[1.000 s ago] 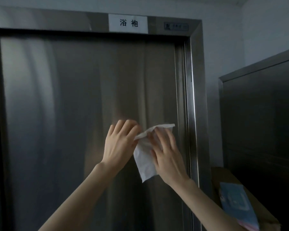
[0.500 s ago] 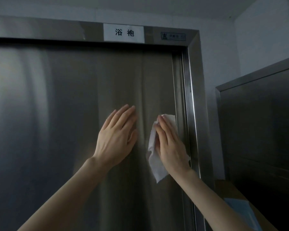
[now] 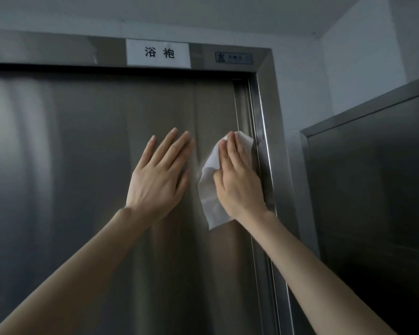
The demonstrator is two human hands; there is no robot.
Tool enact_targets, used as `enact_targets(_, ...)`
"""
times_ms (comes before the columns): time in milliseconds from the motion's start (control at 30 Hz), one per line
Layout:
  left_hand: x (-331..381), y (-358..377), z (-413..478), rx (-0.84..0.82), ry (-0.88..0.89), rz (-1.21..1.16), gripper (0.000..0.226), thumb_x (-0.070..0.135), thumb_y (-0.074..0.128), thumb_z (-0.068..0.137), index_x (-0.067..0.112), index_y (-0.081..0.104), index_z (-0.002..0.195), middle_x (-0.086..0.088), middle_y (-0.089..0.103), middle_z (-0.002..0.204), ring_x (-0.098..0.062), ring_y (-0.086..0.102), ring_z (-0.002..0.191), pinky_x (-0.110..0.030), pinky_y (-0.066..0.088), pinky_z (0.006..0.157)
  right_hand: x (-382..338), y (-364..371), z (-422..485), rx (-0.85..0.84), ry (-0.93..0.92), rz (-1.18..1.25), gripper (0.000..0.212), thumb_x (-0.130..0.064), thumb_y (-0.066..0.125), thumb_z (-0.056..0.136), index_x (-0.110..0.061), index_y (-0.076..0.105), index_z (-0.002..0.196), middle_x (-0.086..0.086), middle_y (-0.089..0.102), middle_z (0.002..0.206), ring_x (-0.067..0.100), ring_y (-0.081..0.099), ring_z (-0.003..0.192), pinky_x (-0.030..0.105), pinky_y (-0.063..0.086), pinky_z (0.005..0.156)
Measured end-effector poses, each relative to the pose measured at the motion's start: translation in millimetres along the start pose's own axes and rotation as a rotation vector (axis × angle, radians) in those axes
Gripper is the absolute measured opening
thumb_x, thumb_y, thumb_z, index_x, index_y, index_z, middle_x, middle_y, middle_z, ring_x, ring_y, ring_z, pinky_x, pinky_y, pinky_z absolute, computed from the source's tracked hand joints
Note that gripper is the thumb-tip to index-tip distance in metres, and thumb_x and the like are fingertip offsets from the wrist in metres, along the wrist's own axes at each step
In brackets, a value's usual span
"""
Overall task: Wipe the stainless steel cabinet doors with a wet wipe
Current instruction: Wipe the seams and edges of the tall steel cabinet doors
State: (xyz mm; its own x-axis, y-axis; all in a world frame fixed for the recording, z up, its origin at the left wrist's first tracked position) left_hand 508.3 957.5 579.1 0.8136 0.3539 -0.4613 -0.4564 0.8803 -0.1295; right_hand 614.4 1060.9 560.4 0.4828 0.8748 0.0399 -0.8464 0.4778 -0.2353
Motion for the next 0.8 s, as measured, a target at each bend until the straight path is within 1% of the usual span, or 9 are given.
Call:
enact_targets(100, 1, -3, -2, 0.03, -0.002, -0.027, 0.052, 0.028, 0.031, 0.099, 0.005, 0.044, 0.144, -0.006, 0.038, 0.154, -0.023, 0.027, 0.146, -0.043, 0.016, 0.121, 1, -13, 6, 0.041, 0.062, 0.323, 0.057, -0.03, 0.017, 0.095, -0.003, 0.028, 0.144, 0.008, 0.017, 0.155, 0.01, 0.004, 0.143, 0.027, 0.009, 0.118)
enact_targets(167, 2, -5, -2, 0.051, -0.008, -0.043, 0.051, 0.026, 0.032, 0.1, 0.003, 0.047, 0.142, -0.007, 0.04, 0.152, -0.024, 0.029, 0.145, -0.043, 0.019, 0.12, 2, -16, 7, 0.124, 0.135, 0.424, 0.056, -0.037, 0.019, 0.097, -0.007, 0.037, 0.141, 0.005, 0.026, 0.153, 0.01, 0.015, 0.142, 0.023, 0.015, 0.115)
enact_targets(233, 3, -5, -2, 0.061, -0.008, -0.04, 0.05, 0.025, 0.031, 0.1, 0.002, 0.048, 0.141, -0.008, 0.04, 0.152, -0.025, 0.03, 0.144, -0.044, 0.021, 0.119, -3, -14, 7, 0.187, 0.138, 0.33, 0.052, -0.038, 0.03, 0.099, -0.007, 0.04, 0.14, 0.008, 0.03, 0.151, 0.016, 0.02, 0.142, 0.028, 0.021, 0.114)
enact_targets(333, 3, -5, -3, 0.069, 0.001, -0.012, 0.049, 0.022, 0.032, 0.099, 0.001, 0.048, 0.141, -0.009, 0.04, 0.151, -0.025, 0.031, 0.143, -0.045, 0.023, 0.119, -11, 0, 1, 0.238, 0.064, 0.096, 0.05, -0.021, 0.048, 0.097, 0.003, 0.037, 0.14, 0.018, 0.031, 0.149, 0.029, 0.026, 0.14, 0.04, 0.03, 0.113)
enact_targets(400, 3, -4, -4, 0.072, 0.001, 0.005, 0.049, 0.021, 0.036, 0.098, 0.001, 0.047, 0.141, -0.009, 0.04, 0.151, -0.025, 0.031, 0.143, -0.045, 0.023, 0.119, -6, 7, -9, 0.273, 0.065, 0.066, 0.047, -0.012, 0.047, 0.095, 0.006, 0.039, 0.137, 0.022, 0.034, 0.146, 0.033, 0.031, 0.137, 0.046, 0.037, 0.107)
enact_targets(500, 3, -1, -4, 0.037, 0.009, 0.034, 0.053, 0.025, 0.037, 0.096, 0.002, 0.043, 0.144, -0.009, 0.036, 0.154, -0.025, 0.027, 0.145, -0.045, 0.02, 0.12, 2, 10, -17, 0.268, 0.058, 0.029, 0.048, -0.01, 0.041, 0.093, 0.008, 0.038, 0.137, 0.023, 0.035, 0.145, 0.036, 0.034, 0.135, 0.048, 0.045, 0.1)
enact_targets(600, 2, 2, -1, -0.001, 0.034, 0.069, 0.06, 0.033, 0.034, 0.095, 0.003, 0.036, 0.148, -0.009, 0.029, 0.157, -0.024, 0.022, 0.147, -0.044, 0.016, 0.121, 6, 7, 5, 0.23, 0.019, 0.004, 0.049, -0.014, 0.036, 0.096, 0.009, 0.032, 0.138, 0.026, 0.03, 0.147, 0.037, 0.029, 0.137, 0.048, 0.04, 0.104)
enact_targets(733, -9, 4, 22, -0.014, -0.004, 0.094, 0.065, 0.039, 0.032, 0.095, 0.005, 0.028, 0.151, -0.011, 0.022, 0.159, -0.023, 0.015, 0.149, -0.044, 0.012, 0.122, 10, 3, 42, 0.185, -0.012, -0.033, 0.054, -0.026, 0.02, 0.1, 0.006, 0.02, 0.143, 0.022, 0.017, 0.153, 0.031, 0.013, 0.143, 0.043, 0.02, 0.117)
enact_targets(800, -14, 3, 35, -0.034, -0.026, 0.113, 0.068, 0.042, 0.028, 0.096, 0.006, 0.023, 0.153, -0.012, 0.018, 0.16, -0.022, 0.011, 0.149, -0.044, 0.009, 0.122, 11, 4, 37, 0.203, -0.017, 0.017, 0.053, -0.025, 0.023, 0.101, 0.006, 0.02, 0.143, 0.021, 0.016, 0.153, 0.03, 0.012, 0.143, 0.04, 0.016, 0.118)
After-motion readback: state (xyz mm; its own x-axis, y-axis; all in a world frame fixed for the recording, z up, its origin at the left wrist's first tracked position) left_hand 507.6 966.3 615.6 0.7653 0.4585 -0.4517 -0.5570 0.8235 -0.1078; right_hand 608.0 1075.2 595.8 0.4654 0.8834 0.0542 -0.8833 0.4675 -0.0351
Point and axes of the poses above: each hand's wrist, its own z-axis towards the middle knuckle, its own y-axis out of the palm, x = y × z, the point moved 5 cm from there along z, towards the middle knuckle
